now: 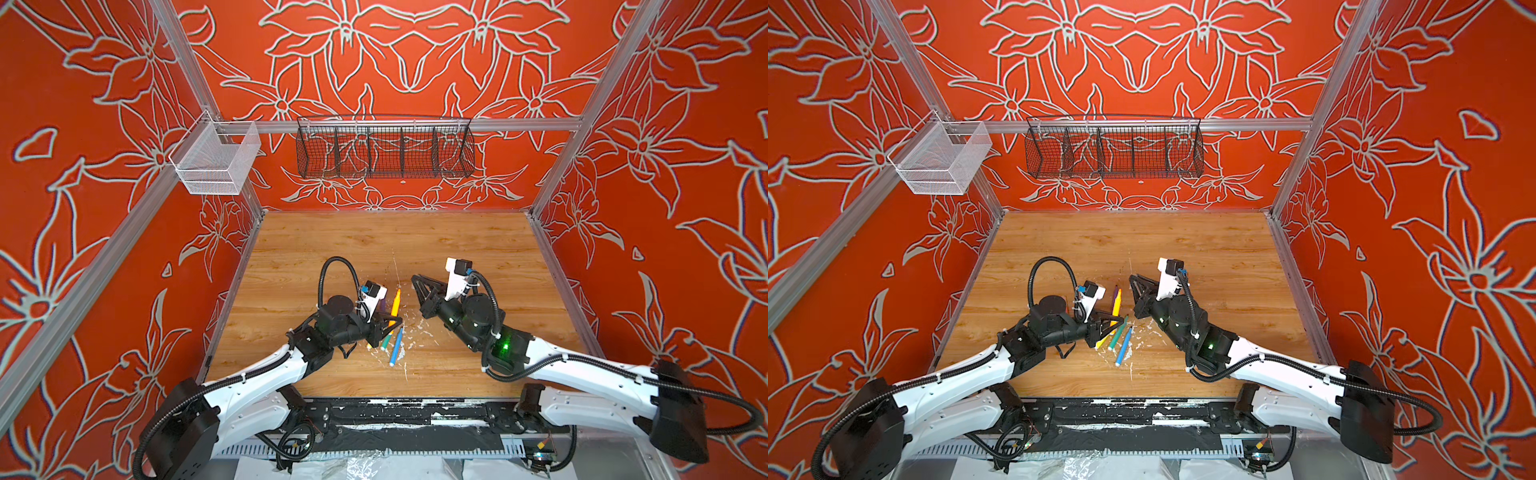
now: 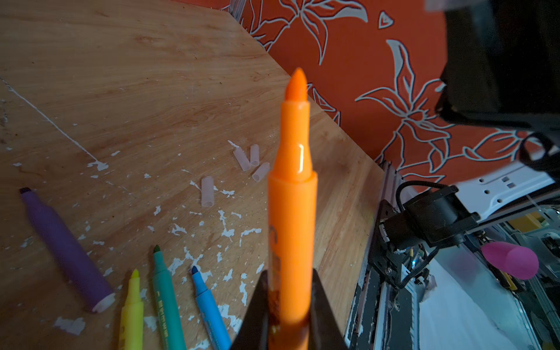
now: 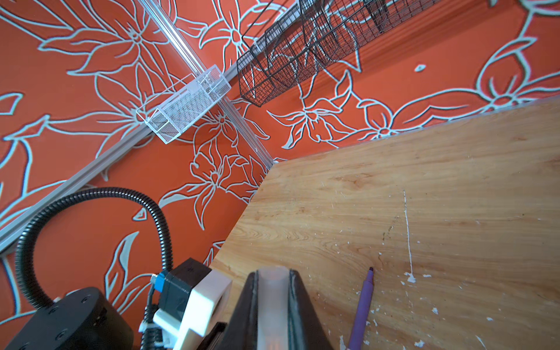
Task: Insert pens into pen caps
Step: Put on the pen cap to the pen.
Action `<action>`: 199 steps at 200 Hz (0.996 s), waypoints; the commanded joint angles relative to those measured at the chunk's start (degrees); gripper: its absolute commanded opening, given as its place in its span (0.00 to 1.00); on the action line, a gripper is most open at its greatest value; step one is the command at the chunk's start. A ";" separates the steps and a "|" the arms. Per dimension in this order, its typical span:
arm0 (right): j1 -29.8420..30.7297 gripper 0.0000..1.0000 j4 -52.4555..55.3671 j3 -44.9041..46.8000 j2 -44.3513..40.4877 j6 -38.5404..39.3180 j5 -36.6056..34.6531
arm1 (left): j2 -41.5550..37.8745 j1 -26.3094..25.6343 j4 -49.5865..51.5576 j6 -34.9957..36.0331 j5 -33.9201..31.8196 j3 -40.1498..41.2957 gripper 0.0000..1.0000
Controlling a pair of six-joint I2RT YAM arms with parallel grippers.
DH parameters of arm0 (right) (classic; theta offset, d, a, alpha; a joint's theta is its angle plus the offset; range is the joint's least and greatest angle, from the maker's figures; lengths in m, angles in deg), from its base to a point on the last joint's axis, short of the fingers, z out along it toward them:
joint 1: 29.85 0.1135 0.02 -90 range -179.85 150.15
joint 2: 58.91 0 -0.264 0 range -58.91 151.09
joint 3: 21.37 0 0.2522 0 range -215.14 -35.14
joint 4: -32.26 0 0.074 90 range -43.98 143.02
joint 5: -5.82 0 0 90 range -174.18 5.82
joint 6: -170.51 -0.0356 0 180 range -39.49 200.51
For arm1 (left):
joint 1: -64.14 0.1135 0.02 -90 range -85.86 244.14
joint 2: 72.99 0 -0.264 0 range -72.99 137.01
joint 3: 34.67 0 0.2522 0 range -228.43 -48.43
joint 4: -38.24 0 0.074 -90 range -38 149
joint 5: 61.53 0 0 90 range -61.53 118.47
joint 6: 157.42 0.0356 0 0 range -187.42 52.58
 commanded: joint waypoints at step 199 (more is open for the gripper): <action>0.52 0.13 -18.53 4.36 9.52 -4.09 3.07 | -1.09 0.21 -1.98 -0.47 2.59 -0.28 0.00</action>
